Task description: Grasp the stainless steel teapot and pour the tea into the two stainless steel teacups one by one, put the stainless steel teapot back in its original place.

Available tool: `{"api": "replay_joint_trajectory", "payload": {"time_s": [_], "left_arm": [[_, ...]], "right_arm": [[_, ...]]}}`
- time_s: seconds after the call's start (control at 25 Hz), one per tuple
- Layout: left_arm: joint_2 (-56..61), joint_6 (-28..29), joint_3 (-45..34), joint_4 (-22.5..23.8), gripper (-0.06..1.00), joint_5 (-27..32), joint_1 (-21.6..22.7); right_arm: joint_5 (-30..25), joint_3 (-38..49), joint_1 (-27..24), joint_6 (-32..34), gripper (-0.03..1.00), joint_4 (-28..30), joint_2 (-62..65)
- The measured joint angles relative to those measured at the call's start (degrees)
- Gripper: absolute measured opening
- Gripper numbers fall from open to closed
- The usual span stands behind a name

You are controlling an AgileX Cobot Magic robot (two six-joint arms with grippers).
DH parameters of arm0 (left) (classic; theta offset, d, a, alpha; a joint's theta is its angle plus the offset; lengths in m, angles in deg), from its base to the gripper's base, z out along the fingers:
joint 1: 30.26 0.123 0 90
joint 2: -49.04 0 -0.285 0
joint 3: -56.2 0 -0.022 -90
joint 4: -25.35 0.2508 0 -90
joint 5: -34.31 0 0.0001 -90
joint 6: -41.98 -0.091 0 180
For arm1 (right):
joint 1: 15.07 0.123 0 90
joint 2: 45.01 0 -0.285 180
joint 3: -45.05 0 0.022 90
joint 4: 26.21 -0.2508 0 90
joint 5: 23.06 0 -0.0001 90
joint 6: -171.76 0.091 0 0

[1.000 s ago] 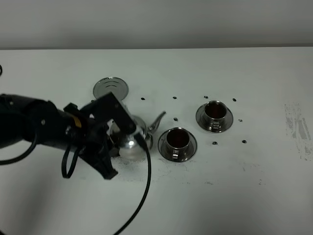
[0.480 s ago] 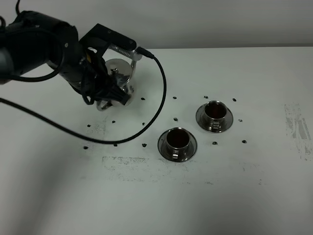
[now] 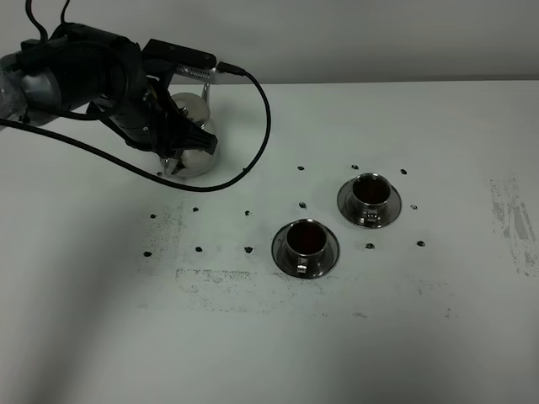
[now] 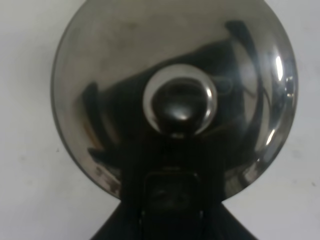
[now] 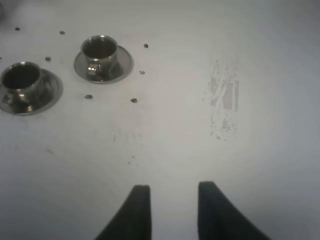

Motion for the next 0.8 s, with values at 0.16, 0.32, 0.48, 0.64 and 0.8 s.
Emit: {"api": "replay_joint_trajectory", "payload": {"time_s": [0.16, 0.32, 0.48, 0.64, 0.8], "left_arm": [[-0.8, 0.1, 0.0, -0.1, 0.2, -1.2, 1.2], [-2.0, 0.0, 0.5, -0.2, 0.2, -2.4, 1.5], [-4.0, 0.0, 3.1, -0.2, 0.2, -2.4, 1.7], [-5.5, 0.0, 4.6, -0.7, 0.2, -2.0, 1.7], [-6.4, 0.0, 4.6, -0.9, 0.2, -1.1, 1.7]], "right_arm": [[0.0, 0.0, 0.0, 0.0, 0.23, 0.0, 0.0], [0.0, 0.0, 0.0, 0.0, 0.23, 0.0, 0.0], [0.0, 0.0, 0.0, 0.0, 0.23, 0.0, 0.0], [0.0, 0.0, 0.0, 0.0, 0.23, 0.0, 0.0], [0.0, 0.0, 0.0, 0.0, 0.23, 0.0, 0.0]]}}
